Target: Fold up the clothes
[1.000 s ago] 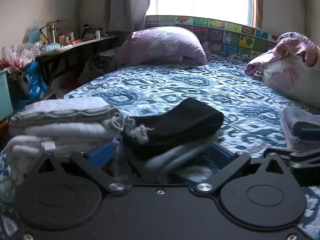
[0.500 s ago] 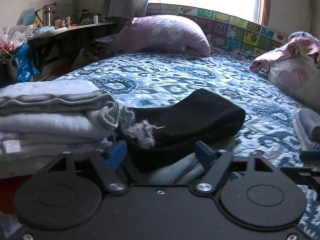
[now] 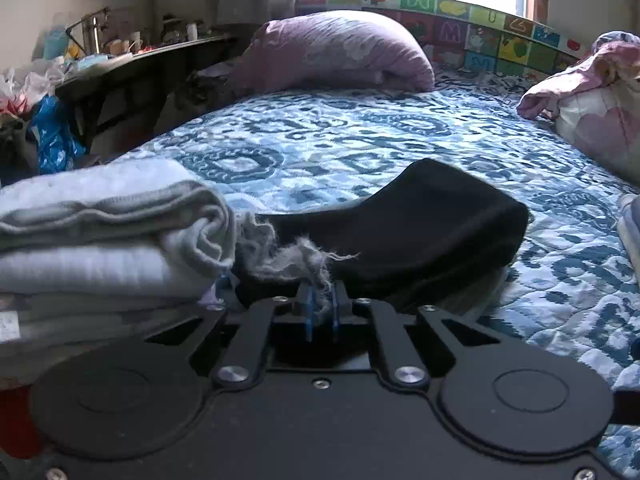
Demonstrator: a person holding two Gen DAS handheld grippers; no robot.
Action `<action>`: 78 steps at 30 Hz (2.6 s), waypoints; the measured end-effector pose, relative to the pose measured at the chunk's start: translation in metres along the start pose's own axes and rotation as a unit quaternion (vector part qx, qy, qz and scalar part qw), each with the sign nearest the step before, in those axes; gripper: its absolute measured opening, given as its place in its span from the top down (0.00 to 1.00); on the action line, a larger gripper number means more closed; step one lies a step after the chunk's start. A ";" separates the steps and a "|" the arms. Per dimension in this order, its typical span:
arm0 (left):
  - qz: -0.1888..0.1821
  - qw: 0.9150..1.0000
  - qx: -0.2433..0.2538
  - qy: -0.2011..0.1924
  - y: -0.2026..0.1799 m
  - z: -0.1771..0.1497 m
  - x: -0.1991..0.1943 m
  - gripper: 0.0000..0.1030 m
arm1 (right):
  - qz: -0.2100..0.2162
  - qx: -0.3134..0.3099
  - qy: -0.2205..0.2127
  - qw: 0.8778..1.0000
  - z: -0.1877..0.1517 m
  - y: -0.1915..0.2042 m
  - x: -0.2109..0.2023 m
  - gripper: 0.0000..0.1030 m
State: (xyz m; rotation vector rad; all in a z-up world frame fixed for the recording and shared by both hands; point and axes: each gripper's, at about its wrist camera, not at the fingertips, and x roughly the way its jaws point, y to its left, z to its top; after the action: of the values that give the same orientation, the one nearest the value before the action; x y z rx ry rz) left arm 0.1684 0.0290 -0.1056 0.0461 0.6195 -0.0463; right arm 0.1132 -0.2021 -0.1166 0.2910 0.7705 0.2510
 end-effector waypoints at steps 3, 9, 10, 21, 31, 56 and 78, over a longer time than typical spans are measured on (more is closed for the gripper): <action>-0.015 1.000 0.005 -0.011 -0.006 0.002 -0.020 0.96 | 0.012 0.017 0.002 1.000 -0.005 -0.002 -0.013 0.00; -0.053 0.998 0.011 -0.038 -0.022 0.000 -0.085 0.96 | 0.020 0.046 0.005 0.999 -0.020 -0.009 -0.056 0.00; -0.060 0.997 0.014 -0.042 -0.025 -0.001 -0.097 0.96 | 0.020 0.051 0.005 0.998 -0.024 -0.010 -0.065 0.00; -0.124 0.989 0.061 -0.057 -0.070 -0.042 -0.227 0.96 | 0.029 0.090 0.005 0.996 -0.080 -0.014 -0.176 0.00; -0.176 0.969 0.169 -0.027 -0.117 -0.126 -0.312 0.97 | 0.028 0.092 0.014 0.995 -0.144 -0.009 -0.261 0.00; -0.361 0.918 0.164 0.010 -0.256 -0.156 -0.385 0.41 | -0.050 0.199 -0.096 0.974 -0.233 -0.096 -0.448 0.00; -0.185 0.979 0.069 0.044 -0.077 -0.169 -0.310 0.41 | -0.143 -0.131 0.097 0.976 -0.223 -0.095 -0.423 0.06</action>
State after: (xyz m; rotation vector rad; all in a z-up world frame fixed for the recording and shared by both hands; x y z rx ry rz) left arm -0.1863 -0.0290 -0.0654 0.0668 0.7068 -0.4494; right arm -0.3276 -0.3921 -0.0293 -0.0955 0.9500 0.1073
